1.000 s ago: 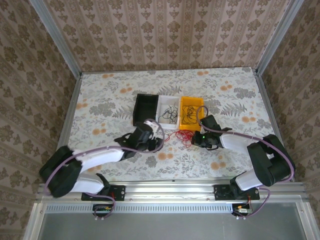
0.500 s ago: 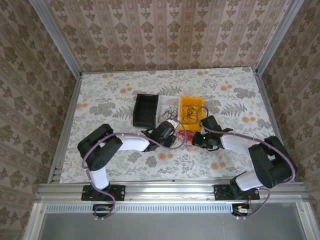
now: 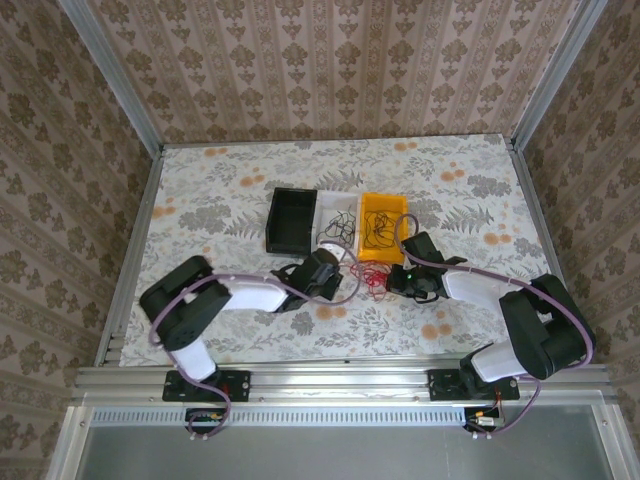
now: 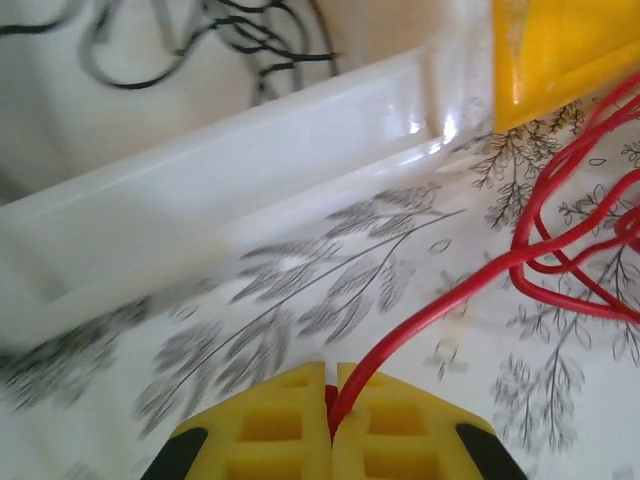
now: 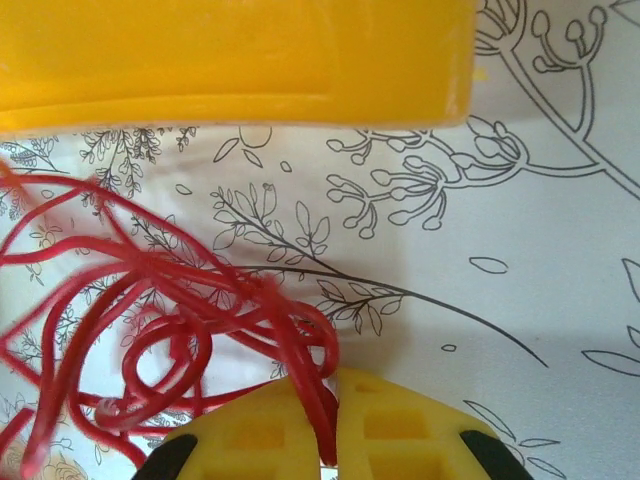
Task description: Untangle the cables
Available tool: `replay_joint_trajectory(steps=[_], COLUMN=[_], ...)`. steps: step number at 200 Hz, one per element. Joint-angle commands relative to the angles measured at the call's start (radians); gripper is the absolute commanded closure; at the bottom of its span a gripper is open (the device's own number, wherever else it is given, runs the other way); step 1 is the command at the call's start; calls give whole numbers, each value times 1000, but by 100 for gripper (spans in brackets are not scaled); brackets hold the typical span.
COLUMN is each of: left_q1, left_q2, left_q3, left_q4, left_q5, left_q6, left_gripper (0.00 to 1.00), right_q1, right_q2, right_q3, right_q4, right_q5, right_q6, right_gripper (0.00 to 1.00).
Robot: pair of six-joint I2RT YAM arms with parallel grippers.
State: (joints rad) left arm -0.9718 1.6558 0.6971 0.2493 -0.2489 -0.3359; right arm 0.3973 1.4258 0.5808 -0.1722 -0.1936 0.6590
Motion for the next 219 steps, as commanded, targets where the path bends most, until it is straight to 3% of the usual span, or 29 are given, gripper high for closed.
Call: replay_joint_trajectory(steps=[1, 35, 73, 106, 127, 154, 193, 219], left_q1=[41, 77, 111, 254, 337, 405, 444, 506], left_q2=[-166, -424, -698, -892, -888, -775, -661, -720], left_q3=[-84, -206, -256, -231, -174, -90, -19, -47], left_q4=[-44, -95, -214, -372, -429, -438, -403, -454], left_q5=[-135, -183, -233, -210, -169, -98, 18, -37], left_q6=[-120, -222, -233, -238, -214, -188, -133, -226], left_gripper=[100, 100, 100, 100, 100, 100, 100, 100], right_q1=[-21, -23, -24, -25, -24, -25, -23, -24], right_q2=[1, -7, -10, -4, 4, 6, -23, -68], right_q3=[-17, -25, -29, -29, -27, -27, -31, -54], right_q4=[-142, -135, -125, -111, -101, -95, -101, -111], right_q5=[137, 149, 163, 154, 148, 146, 145, 183], right_q6=[39, 69, 99, 98, 97, 96, 80, 112], right_gripper=[90, 90, 91, 91, 91, 91, 91, 92])
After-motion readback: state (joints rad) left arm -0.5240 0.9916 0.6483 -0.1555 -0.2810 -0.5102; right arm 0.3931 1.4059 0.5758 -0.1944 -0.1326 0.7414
